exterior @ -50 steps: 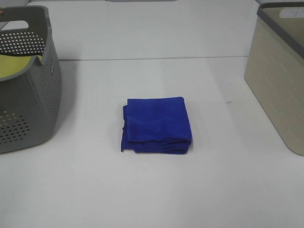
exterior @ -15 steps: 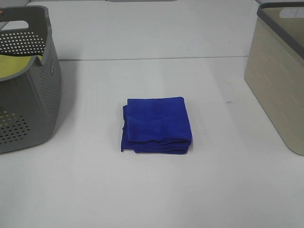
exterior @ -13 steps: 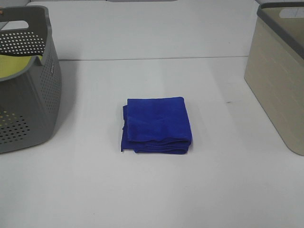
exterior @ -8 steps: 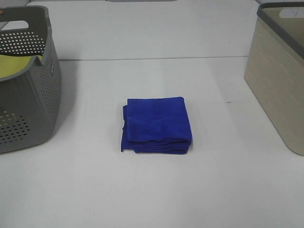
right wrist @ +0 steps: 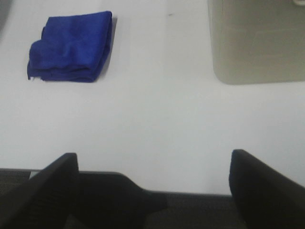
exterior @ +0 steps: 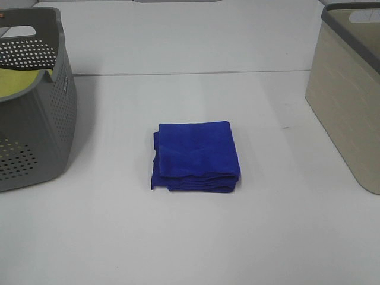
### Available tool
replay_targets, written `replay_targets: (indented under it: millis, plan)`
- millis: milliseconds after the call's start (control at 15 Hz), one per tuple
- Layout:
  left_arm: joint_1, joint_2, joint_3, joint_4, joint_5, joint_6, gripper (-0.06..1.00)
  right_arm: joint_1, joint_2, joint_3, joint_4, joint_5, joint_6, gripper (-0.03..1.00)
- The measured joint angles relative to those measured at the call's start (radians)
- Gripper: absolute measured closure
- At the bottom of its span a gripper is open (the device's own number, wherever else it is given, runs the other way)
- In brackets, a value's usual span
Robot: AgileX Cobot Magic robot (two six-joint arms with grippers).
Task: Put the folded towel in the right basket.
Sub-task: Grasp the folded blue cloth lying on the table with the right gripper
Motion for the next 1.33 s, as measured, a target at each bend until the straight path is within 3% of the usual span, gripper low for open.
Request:
replay_targets:
  millis: [267,467,533,600,800,1000,1133,1333]
  plan:
    - [0.0,0.0,0.0,0.0,0.0,0.0,-0.04,0.0,0.327,-0.284,0.03,-0.128,-0.033,0.14]
    - [0.0,0.0,0.0,0.0,0.0,0.0,-0.04,0.0,0.469,-0.343,0.115,-0.17,-0.111,0.14]
    - [0.0,0.0,0.0,0.0,0.0,0.0,-0.04,0.0,0.548,-0.362,0.195,-0.192,-0.18,0.14]
    - [0.0,0.0,0.0,0.0,0.0,0.0,-0.04,0.0,0.707,-0.371,0.372,-0.219,-0.323,0.14]
    - [0.0,0.0,0.0,0.0,0.0,0.0,-0.04,0.0,0.918,-0.371,0.569,-0.224,-0.506,0.14]
    - [0.0,0.0,0.0,0.0,0.0,0.0,-0.04,0.0,1.124,-0.371,0.837,-0.22,-0.721,0.15]
    - [0.0,0.0,0.0,0.0,0.0,0.0,-0.04,0.0,1.224,-0.371,0.893,-0.234,-0.795,0.15]
    - [0.0,0.0,0.0,0.0,0.0,0.0,-0.04,0.0,1.356,-0.371,0.894,-0.287,-0.852,0.15]
